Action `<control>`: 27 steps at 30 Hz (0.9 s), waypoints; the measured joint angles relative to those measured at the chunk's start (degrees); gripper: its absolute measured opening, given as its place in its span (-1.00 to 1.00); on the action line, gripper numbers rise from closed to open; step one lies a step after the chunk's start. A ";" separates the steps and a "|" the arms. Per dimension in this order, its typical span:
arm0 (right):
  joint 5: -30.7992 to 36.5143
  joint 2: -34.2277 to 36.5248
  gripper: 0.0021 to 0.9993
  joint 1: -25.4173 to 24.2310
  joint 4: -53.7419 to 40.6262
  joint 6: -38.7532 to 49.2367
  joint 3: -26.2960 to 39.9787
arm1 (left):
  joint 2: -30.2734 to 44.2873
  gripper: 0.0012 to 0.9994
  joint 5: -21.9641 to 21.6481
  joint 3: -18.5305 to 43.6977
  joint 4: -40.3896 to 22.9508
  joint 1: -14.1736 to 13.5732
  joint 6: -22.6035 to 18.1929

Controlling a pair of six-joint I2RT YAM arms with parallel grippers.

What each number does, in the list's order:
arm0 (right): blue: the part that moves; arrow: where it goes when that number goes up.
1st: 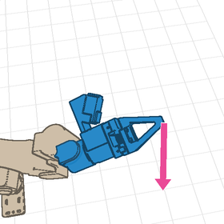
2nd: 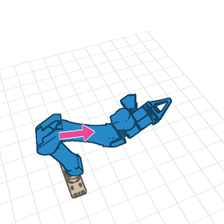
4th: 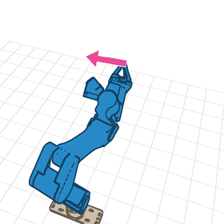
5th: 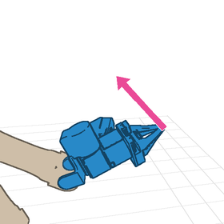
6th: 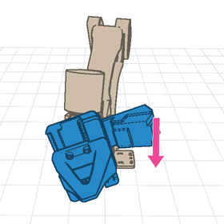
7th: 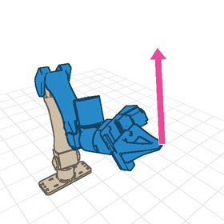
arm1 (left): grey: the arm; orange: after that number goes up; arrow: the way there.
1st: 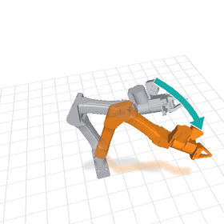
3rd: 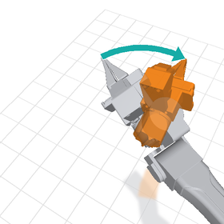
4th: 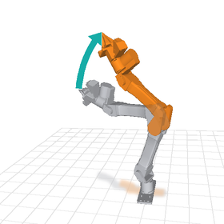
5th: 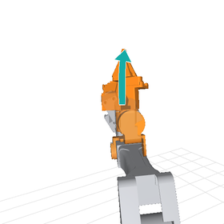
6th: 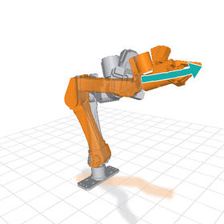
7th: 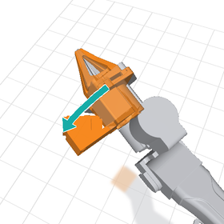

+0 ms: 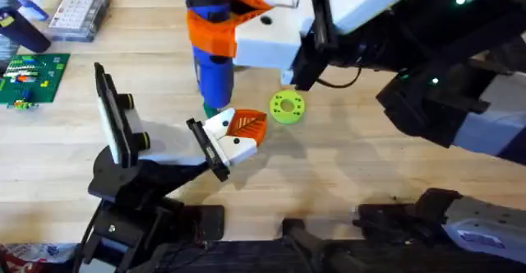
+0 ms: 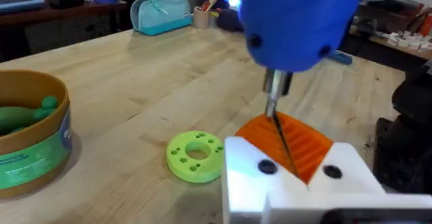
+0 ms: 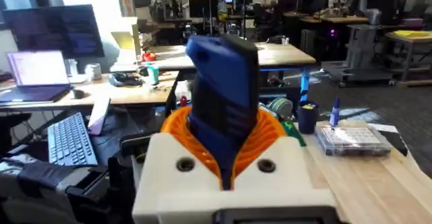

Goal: Pick up the gripper from the table and insert it into the empty holder that is missing its gripper. Then pick up a screw, insert it into the mounting hole, and use the screwdriver to tighten it. Finally, clean up the table by picking up the vegetable and placing it into the bucket.

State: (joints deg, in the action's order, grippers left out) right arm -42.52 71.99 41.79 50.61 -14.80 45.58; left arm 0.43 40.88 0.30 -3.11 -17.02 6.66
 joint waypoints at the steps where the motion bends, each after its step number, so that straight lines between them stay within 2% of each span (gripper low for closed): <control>1: 0.00 -0.16 -0.93 -0.16 0.00 -0.14 0.00 | 0.00 -0.98 0.00 0.00 0.00 0.00 0.00; 7: -0.46 -0.27 -0.92 -2.88 -1.43 -0.49 0.00 | 0.00 -0.98 0.00 0.00 0.00 0.00 0.00; 18: 0.09 -0.25 -0.93 -20.66 -14.93 -0.70 -0.02 | -0.02 -0.98 0.00 0.00 0.00 0.00 0.00; 27: 1.78 -0.25 -0.93 -28.47 -27.90 -0.66 -0.04 | 0.00 -0.98 0.00 0.00 0.00 0.00 0.00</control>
State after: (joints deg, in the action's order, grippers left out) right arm -40.74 71.75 13.31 22.71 -15.47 45.54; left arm 0.43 40.88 0.30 -3.11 -17.02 6.66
